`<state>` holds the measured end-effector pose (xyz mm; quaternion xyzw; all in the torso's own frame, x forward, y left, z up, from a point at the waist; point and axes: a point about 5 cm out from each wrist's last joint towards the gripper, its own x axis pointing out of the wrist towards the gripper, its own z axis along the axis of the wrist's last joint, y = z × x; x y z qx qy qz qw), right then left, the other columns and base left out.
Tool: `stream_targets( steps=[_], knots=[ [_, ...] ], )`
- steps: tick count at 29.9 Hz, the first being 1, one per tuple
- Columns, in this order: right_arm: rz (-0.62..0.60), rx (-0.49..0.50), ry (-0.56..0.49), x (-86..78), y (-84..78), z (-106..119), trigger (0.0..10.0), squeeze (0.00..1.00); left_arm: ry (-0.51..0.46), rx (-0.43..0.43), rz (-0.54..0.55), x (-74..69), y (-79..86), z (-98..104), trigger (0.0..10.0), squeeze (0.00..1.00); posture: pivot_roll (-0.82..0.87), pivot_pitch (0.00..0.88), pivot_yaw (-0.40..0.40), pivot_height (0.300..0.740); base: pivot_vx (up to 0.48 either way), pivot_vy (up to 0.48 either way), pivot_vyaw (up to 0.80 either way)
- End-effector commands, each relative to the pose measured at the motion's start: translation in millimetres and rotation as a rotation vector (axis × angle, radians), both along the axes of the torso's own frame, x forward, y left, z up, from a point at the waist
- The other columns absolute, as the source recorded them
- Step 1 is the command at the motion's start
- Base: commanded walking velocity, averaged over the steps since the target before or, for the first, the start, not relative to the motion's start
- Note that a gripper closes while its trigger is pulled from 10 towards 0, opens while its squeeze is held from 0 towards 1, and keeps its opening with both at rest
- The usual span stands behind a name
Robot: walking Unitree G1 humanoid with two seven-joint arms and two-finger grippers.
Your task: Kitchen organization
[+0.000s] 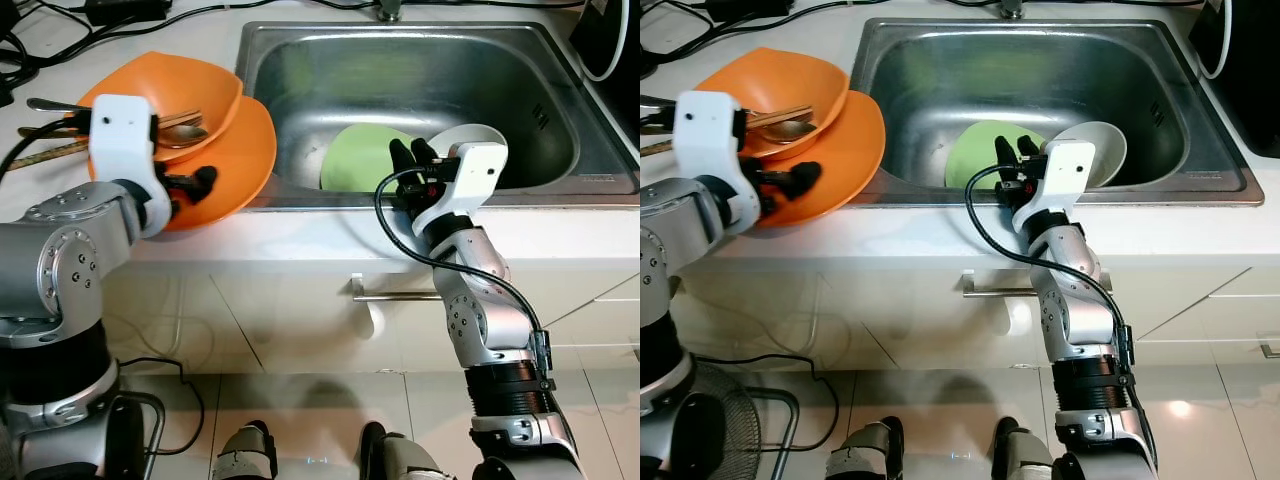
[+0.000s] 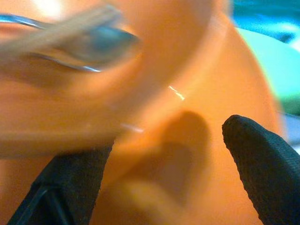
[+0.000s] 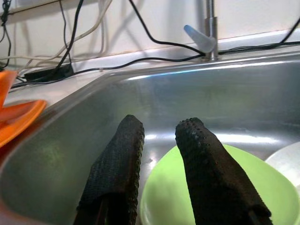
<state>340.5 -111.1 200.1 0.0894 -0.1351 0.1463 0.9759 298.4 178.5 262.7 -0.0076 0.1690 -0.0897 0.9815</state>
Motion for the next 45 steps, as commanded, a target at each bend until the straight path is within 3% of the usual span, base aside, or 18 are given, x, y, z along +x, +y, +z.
stream_targets(
  steps=[1,4,10,14,18,22,24,26,28,29,34,38,45],
  knots=[
    [0.005,0.005,-0.005,0.6,-0.2,1,10.0,0.00,0.008,-0.017,-0.047,-3.7,-4.5,3,10.0,0.00,0.17,0.179,-0.002,0.740,0.000,0.000,0.00],
    [0.006,0.003,-0.008,0.9,-0.7,2,10.0,0.00,0.022,-0.098,-0.109,-3.5,-14.3,2,10.0,0.00,0.16,0.174,-0.003,0.740,0.000,0.000,0.00],
    [0.005,0.000,-0.011,1.2,-1.6,3,10.0,0.00,-0.033,-0.141,-0.206,-1.4,-26.4,10,10.0,0.00,0.15,0.167,-0.005,0.740,0.000,0.000,0.00],
    [0.006,0.000,-0.013,1.8,-1.3,3,10.0,0.00,-0.130,-0.165,-0.261,1.5,-38.9,16,10.0,0.00,0.14,0.157,-0.005,0.740,0.000,0.000,0.00],
    [0.003,-0.001,-0.021,2.7,-2.0,5,10.0,0.00,-0.258,-0.149,-0.357,4.9,-63.0,18,10.0,0.00,0.13,0.146,-0.006,0.740,0.000,0.000,0.00],
    [-0.009,-0.003,-0.028,4.2,-4.6,6,10.0,0.00,-0.354,-0.142,-0.391,11.9,-88.8,16,10.0,0.00,0.11,0.131,-0.003,0.740,0.000,0.000,0.00],
    [-0.011,-0.003,-0.030,4.3,-4.9,7,10.0,0.00,-0.367,-0.149,-0.391,13.6,-92.5,16,10.0,0.00,0.11,0.130,-0.002,0.740,0.000,0.000,0.00],
    [-0.032,0.008,-0.052,4.6,-9.7,11,10.0,0.00,-0.506,-0.092,-0.344,21.5,-98.8,20,10.0,0.00,0.09,0.118,0.008,0.740,0.000,0.000,0.00],
    [-0.038,0.009,-0.058,4.7,-10.9,12,10.0,0.00,-0.541,-0.072,-0.332,22.9,-99.6,21,10.0,0.00,0.09,0.118,0.008,0.740,0.000,0.000,0.00],
    [-0.064,0.012,-0.068,5.8,-15.6,14,10.0,0.00,-0.632,-0.004,-0.275,26.9,-99.3,26,10.0,0.00,0.08,0.107,0.009,0.740,0.000,0.000,0.00],
    [-0.094,0.029,-0.087,7.0,-21.1,17,10.0,0.00,-0.768,0.092,-0.185,31.1,-97.9,30,10.0,0.00,0.08,0.097,0.011,0.740,0.000,0.000,0.00],
    [-0.108,0.038,-0.113,7.1,-25.3,21,10.0,0.00,-0.828,0.187,-0.105,34.6,-91.1,23,10.0,0.00,0.05,0.075,0.014,0.740,0.000,0.000,0.00],
    [-0.136,0.029,-0.129,7.3,-32.5,23,10.0,0.00,-0.853,0.232,-0.022,34.9,-75.1,13,10.0,0.00,0.05,0.061,0.014,0.740,0.000,0.000,0.00]
  ],
)
